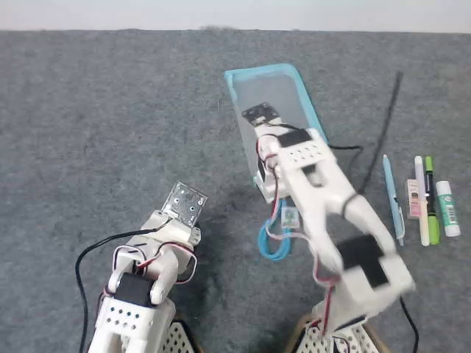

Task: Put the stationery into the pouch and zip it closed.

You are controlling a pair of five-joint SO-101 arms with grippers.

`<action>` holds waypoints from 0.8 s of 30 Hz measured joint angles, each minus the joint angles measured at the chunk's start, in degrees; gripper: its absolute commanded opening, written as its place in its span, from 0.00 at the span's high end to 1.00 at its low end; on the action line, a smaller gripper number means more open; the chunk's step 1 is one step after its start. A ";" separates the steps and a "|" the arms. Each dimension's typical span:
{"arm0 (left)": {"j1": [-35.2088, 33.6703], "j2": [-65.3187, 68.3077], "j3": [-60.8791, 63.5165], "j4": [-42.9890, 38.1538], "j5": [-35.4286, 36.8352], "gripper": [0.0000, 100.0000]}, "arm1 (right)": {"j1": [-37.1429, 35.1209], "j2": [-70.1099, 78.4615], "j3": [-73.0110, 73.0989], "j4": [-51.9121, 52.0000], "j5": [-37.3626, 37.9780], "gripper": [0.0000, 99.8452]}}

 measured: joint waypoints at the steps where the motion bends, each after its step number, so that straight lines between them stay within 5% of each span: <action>1: -1.23 0.00 0.00 -0.88 -2.11 0.98 | 0.09 -3.52 2.46 -1.32 0.00 0.99; 5: -8.09 0.00 -0.18 -4.48 -13.01 0.96 | 0.18 -18.99 13.01 -4.84 0.00 0.99; 9: -12.04 0.00 -4.22 -5.80 -10.02 0.83 | 0.09 -34.73 20.92 -5.01 1.58 0.99; 15: -12.48 0.88 -11.87 -5.80 -4.04 0.83 | -1.93 -54.95 22.59 -2.29 4.57 0.99; 24: 4.31 19.96 -29.63 -4.04 3.96 0.75 | -7.21 -52.84 22.59 -2.46 5.98 0.99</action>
